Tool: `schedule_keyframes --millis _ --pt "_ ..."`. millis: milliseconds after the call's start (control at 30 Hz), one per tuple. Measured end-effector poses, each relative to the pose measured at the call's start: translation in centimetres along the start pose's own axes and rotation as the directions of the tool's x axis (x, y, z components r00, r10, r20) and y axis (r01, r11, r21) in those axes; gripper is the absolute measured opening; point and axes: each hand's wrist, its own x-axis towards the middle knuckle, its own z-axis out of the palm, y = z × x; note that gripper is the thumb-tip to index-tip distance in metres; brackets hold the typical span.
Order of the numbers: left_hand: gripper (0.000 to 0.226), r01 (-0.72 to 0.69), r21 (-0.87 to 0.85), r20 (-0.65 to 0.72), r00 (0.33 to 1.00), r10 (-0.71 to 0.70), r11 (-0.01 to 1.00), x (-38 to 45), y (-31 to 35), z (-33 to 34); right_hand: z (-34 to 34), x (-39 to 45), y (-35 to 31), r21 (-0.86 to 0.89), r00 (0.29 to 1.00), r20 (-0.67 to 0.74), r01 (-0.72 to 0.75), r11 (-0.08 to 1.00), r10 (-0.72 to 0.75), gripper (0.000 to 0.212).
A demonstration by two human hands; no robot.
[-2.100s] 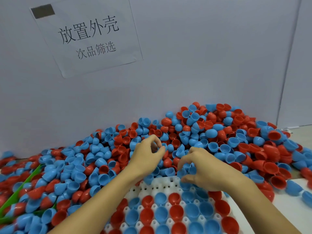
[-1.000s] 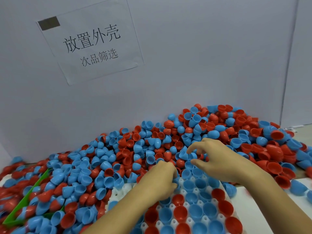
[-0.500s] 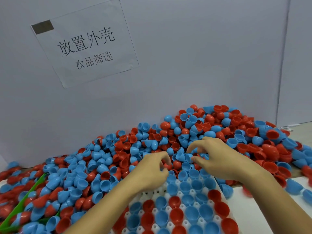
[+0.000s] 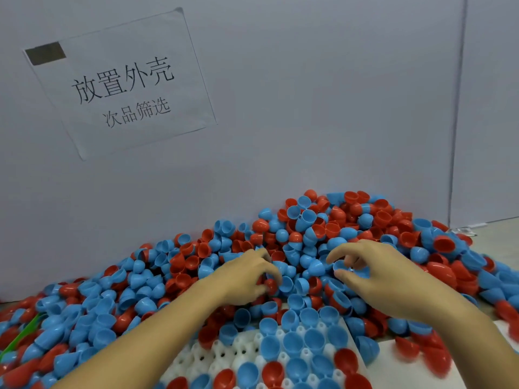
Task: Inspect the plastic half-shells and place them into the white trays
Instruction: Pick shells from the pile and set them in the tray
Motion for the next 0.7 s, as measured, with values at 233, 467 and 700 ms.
schedule_keyframes --millis 233,467,700 --pt "0.052 -0.005 -0.257 -0.472 0.873 -0.121 0.966 4.5 2.8 -2.9 -1.5 -0.4 0.7 0.02 0.998 -0.054 -0.013 1.0 0.015 0.014" --pt "0.089 0.114 0.118 -0.061 0.992 -0.107 0.986 10.4 4.7 -4.4 -2.3 -0.7 0.8 0.035 0.997 -0.069 -0.032 0.999 0.034 0.02" --pt "0.05 0.059 -0.189 -0.321 0.94 -0.118 0.98 10.1 3.0 -3.8 -2.3 -0.7 0.4 0.076 0.996 -0.09 -0.01 0.997 0.017 0.02"
